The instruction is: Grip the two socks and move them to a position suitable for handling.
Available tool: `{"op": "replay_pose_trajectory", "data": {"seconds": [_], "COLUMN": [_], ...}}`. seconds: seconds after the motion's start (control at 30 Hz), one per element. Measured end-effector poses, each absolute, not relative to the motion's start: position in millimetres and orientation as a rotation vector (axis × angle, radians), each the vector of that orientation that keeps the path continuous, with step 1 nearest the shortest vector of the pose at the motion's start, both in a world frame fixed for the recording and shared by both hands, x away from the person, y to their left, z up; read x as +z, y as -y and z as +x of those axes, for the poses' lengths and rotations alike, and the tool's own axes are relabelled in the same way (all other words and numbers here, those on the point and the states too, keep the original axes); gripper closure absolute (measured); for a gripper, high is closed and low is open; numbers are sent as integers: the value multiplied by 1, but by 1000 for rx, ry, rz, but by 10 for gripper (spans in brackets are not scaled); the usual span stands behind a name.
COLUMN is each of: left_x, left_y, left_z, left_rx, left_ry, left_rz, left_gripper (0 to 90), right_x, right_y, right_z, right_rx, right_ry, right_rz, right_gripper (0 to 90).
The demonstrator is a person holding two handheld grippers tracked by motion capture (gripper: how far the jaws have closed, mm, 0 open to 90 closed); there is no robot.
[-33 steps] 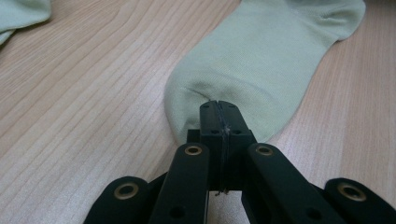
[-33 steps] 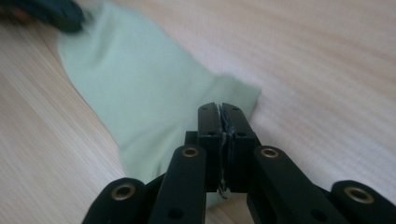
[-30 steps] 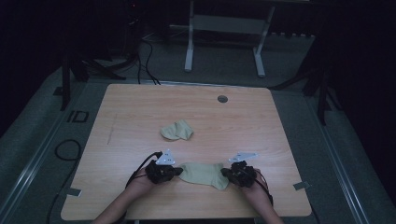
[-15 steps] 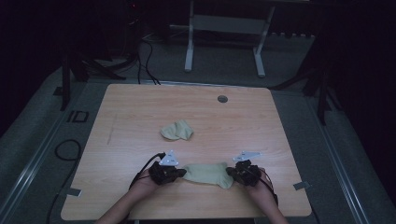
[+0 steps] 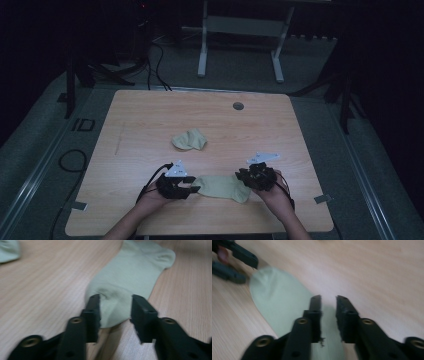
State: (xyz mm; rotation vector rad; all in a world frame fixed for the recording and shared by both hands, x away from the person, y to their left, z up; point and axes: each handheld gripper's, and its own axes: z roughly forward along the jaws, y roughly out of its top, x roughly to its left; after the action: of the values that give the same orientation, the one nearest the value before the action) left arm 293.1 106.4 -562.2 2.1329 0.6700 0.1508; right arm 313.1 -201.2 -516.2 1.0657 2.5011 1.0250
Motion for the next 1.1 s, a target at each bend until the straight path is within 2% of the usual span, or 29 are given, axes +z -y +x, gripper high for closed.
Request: {"op": "replay_pose_trajectory", "data": {"seconds": [0.03, 0.13, 0.4, 0.8, 0.97, 1.1], "left_x": [-561, -560, -561, -569, -570, -569], "left_y": [-109, -116, -135, -163, -165, -167], "left_z": [292, 289, 277, 267, 267, 268], "left_rx": [157, 164, 184, 190, 193, 197], "left_ry": [-676, -686, -726, -813, -820, -830], "left_rz": [2124, 2115, 2107, 2078, 2078, 2055], "left_gripper": [497, 474, 474, 463, 463, 424], "right_x": [-513, -503, -491, -497, -500, -508], "right_y": [198, 187, 145, 82, 63, 39], "right_z": [316, 327, 362, 411, 427, 446], "right_rx": [1036, 1053, 1079, 1036, 1022, 983], "right_ry": [-2504, -2506, -2522, -2573, -2584, -2600], "right_rz": [1059, 1031, 993, 967, 977, 996], "right_gripper": [692, 647, 585, 576, 541, 484]}}
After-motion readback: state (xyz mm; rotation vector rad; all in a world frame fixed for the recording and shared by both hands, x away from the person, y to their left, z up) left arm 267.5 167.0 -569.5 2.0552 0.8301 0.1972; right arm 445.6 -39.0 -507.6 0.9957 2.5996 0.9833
